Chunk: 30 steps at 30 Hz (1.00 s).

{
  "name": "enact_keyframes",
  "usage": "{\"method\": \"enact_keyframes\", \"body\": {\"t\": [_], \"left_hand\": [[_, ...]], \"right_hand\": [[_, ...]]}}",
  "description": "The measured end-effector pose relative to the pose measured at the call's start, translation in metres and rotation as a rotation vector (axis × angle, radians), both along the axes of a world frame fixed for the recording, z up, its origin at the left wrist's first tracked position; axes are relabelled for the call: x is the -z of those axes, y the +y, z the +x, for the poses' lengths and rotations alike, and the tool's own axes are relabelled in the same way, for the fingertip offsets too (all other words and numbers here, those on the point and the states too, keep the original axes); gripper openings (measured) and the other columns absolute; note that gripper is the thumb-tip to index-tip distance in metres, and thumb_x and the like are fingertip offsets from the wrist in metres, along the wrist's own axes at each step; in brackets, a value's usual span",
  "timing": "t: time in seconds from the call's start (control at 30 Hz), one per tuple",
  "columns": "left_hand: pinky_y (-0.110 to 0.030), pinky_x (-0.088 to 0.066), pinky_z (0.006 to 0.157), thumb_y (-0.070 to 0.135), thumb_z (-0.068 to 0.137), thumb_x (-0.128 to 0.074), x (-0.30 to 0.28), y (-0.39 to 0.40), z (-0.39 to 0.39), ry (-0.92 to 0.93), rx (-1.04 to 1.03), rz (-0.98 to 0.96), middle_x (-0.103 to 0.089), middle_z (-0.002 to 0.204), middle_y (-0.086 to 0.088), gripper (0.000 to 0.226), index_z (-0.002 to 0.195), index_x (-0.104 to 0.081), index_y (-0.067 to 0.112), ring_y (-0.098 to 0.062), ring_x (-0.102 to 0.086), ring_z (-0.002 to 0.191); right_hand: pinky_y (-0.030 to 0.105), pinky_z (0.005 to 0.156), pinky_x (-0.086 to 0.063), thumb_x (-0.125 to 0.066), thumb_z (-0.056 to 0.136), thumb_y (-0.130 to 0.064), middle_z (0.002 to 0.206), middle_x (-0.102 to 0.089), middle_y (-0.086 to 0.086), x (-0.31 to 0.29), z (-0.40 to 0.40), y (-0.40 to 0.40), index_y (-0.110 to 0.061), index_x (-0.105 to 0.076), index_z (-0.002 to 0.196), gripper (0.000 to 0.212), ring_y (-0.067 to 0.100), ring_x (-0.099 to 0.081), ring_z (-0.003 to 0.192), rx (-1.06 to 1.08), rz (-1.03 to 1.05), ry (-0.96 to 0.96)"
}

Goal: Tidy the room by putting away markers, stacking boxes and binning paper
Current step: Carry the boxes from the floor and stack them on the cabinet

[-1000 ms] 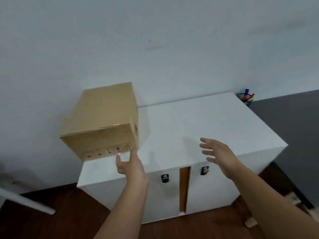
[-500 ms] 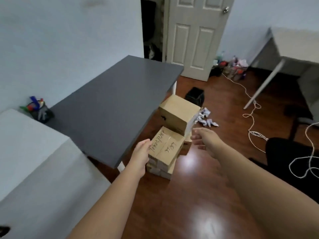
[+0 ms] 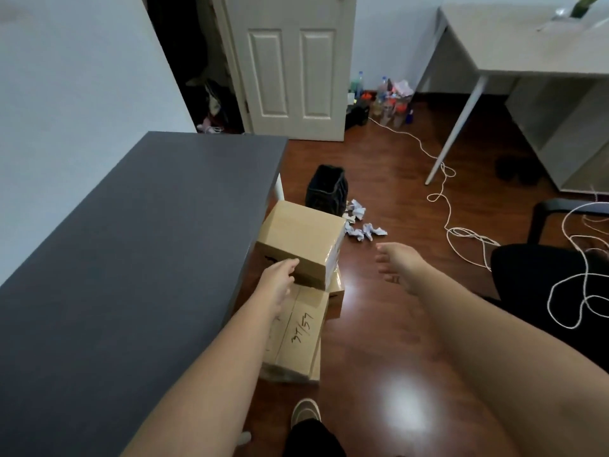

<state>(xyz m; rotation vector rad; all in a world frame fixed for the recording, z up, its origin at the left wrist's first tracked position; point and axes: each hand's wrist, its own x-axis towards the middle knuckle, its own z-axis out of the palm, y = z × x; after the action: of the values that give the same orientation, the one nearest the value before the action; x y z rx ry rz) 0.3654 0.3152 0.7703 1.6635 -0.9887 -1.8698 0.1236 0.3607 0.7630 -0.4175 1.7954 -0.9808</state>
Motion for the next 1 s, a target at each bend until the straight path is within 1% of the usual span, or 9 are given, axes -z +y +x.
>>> {"method": "enact_keyframes", "body": {"t": [0.1, 0.23, 0.4, 0.47, 0.6, 0.67, 0.77, 0.93, 1.0], "left_hand": [[-0.043, -0.037, 0.109, 0.034, 0.095, -0.056, 0.012, -0.058, -0.005, -0.114, -0.009, 0.008, -0.056, 0.137, -0.005, 0.049, 0.139, -0.052, 0.014, -0.024, -0.051, 0.127], [-0.035, -0.046, 0.093, 0.037, 0.093, -0.057, 0.031, -0.110, -0.025, -0.198, 0.027, 0.023, -0.060, 0.104, 0.004, 0.045, 0.132, -0.058, 0.015, -0.017, -0.056, 0.105], [-0.043, -0.041, 0.108, 0.032, 0.092, -0.058, 0.083, -0.158, -0.072, -0.286, 0.008, 0.066, -0.059, 0.131, -0.001, 0.034, 0.123, -0.063, 0.019, -0.023, -0.053, 0.122], [-0.039, -0.043, 0.104, 0.030, 0.094, -0.058, 0.107, -0.173, -0.090, -0.312, -0.019, 0.124, -0.060, 0.124, 0.000, 0.031, 0.122, -0.063, 0.018, -0.020, -0.055, 0.116], [-0.031, -0.043, 0.093, 0.026, 0.097, -0.056, 0.152, -0.198, -0.124, -0.406, -0.098, 0.234, -0.061, 0.122, -0.014, 0.023, 0.115, -0.062, 0.014, -0.025, -0.056, 0.109], [-0.029, -0.037, 0.087, 0.027, 0.099, -0.053, 0.174, -0.203, -0.140, -0.395, -0.125, 0.334, -0.056, 0.118, -0.011, 0.023, 0.117, -0.057, 0.014, -0.023, -0.053, 0.110], [-0.037, -0.038, 0.100, 0.033, 0.096, -0.056, 0.209, -0.209, -0.158, -0.393, -0.207, 0.441, -0.049, 0.142, -0.009, 0.056, 0.144, -0.041, 0.009, -0.029, -0.046, 0.131], [-0.031, -0.035, 0.092, 0.034, 0.098, -0.053, 0.247, -0.217, -0.175, -0.276, -0.376, 0.595, -0.040, 0.150, -0.013, 0.061, 0.149, -0.031, 0.008, -0.030, -0.041, 0.136], [-0.037, -0.035, 0.102, 0.049, 0.095, -0.053, 0.256, -0.218, -0.180, -0.160, -0.472, 0.642, -0.037, 0.153, -0.010, 0.071, 0.152, -0.027, 0.016, -0.030, -0.038, 0.139]], "right_hand": [[0.026, 0.057, -0.032, -0.054, 0.090, -0.022, 0.093, -0.052, 0.006, 0.007, -0.018, -0.047, -0.015, -0.064, 0.112, 0.025, 0.019, -0.045, 0.068, -0.003, 0.035, 0.058], [0.031, 0.069, -0.035, -0.052, 0.090, -0.025, 0.094, -0.051, 0.007, 0.022, -0.043, -0.105, -0.020, -0.062, 0.103, 0.017, 0.023, -0.046, 0.082, -0.052, 0.098, 0.123], [0.024, 0.051, -0.030, -0.050, 0.094, -0.015, 0.082, -0.050, -0.001, 0.072, -0.083, -0.194, -0.010, -0.063, 0.120, 0.029, 0.013, -0.037, 0.059, -0.287, 0.135, 0.207], [0.023, 0.060, -0.037, -0.053, 0.093, -0.013, 0.101, -0.053, 0.004, 0.097, -0.097, -0.233, -0.008, -0.061, 0.124, 0.033, 0.013, -0.046, 0.069, -0.404, 0.163, 0.236], [0.035, 0.095, -0.043, -0.059, 0.090, -0.015, 0.138, -0.051, 0.013, 0.144, -0.122, -0.299, -0.011, -0.048, 0.141, 0.052, 0.031, -0.053, 0.120, -0.609, 0.282, 0.263], [0.037, 0.098, -0.044, -0.060, 0.090, -0.016, 0.143, -0.048, 0.014, 0.168, -0.132, -0.324, -0.012, -0.042, 0.145, 0.058, 0.032, -0.052, 0.122, -0.707, 0.335, 0.288], [0.038, 0.103, -0.040, -0.060, 0.090, -0.017, 0.149, -0.042, 0.015, 0.206, -0.140, -0.355, -0.013, -0.033, 0.149, 0.066, 0.033, -0.048, 0.129, -0.786, 0.350, 0.284], [0.034, 0.101, -0.034, -0.058, 0.094, -0.017, 0.152, -0.035, 0.010, 0.262, -0.137, -0.380, -0.012, -0.016, 0.154, 0.073, 0.029, -0.038, 0.137, -0.816, 0.403, 0.142], [0.031, 0.095, -0.035, -0.059, 0.093, -0.014, 0.147, -0.042, 0.008, 0.275, -0.132, -0.384, -0.009, -0.019, 0.153, 0.073, 0.027, -0.043, 0.132, -0.809, 0.398, 0.068]]}}
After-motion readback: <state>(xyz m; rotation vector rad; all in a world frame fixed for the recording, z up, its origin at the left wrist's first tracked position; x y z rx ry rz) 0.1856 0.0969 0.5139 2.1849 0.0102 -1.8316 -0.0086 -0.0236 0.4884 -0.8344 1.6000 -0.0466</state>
